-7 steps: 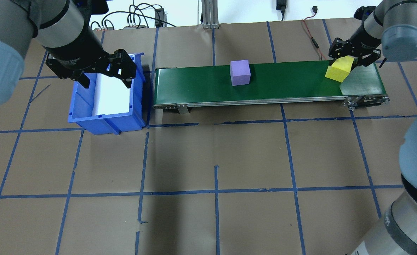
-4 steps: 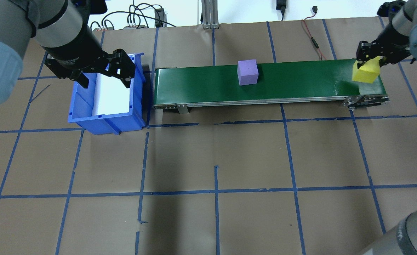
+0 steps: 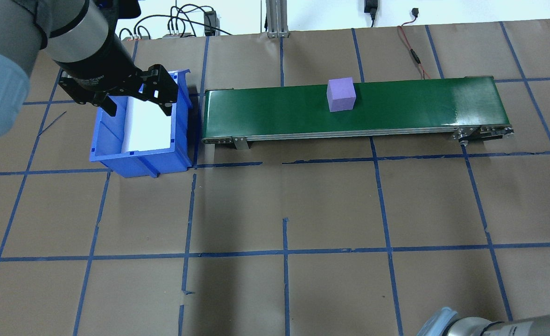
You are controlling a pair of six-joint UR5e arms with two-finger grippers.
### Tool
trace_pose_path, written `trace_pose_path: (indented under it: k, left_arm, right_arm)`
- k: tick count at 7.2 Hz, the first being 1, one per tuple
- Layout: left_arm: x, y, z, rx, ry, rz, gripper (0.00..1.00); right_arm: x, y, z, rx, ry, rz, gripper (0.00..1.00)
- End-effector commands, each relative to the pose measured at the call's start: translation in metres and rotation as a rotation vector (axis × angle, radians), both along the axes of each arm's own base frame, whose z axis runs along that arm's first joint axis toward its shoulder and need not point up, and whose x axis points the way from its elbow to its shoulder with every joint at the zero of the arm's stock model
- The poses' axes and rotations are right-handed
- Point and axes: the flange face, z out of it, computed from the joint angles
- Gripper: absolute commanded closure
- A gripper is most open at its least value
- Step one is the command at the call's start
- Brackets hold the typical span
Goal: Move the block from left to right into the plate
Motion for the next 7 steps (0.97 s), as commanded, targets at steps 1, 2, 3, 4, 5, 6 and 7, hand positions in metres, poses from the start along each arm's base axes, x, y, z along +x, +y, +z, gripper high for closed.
trace_pose_path:
  k: [1, 2, 3, 4, 5, 6, 7]
  left_arm:
    - [0.000, 0.000, 0.000, -0.001, 0.000, 0.001, 0.00]
    - [0.000, 0.000, 0.000, 0.001, 0.000, 0.000, 0.00]
    - [0.000, 0.000, 0.000, 0.001, 0.000, 0.000, 0.00]
    - [0.000, -0.001, -0.001, 0.001, 0.002, 0.002, 0.00]
    - [0.000, -0.001, -0.001, 0.001, 0.002, 0.002, 0.00]
    - [0.000, -0.001, -0.001, -0.001, 0.002, 0.002, 0.00]
    - [0.000, -0.001, -0.001, 0.001, 0.002, 0.002, 0.00]
  right_arm:
    - [-0.076, 0.108, -0.014, 0.041, -0.051, -0.068, 0.83]
    - [-0.106, 0.153, -0.024, 0.031, -0.059, -0.101, 0.83]
    - [-0.118, 0.187, -0.046, 0.016, -0.051, -0.122, 0.83]
    - [-0.116, 0.211, -0.074, -0.005, -0.030, -0.148, 0.83]
    - [-0.117, 0.211, -0.091, -0.042, -0.021, -0.124, 0.74]
    - [-0.119, 0.209, -0.101, -0.054, -0.044, -0.125, 0.61]
    - [-0.123, 0.211, -0.103, -0.044, -0.037, -0.123, 0.49]
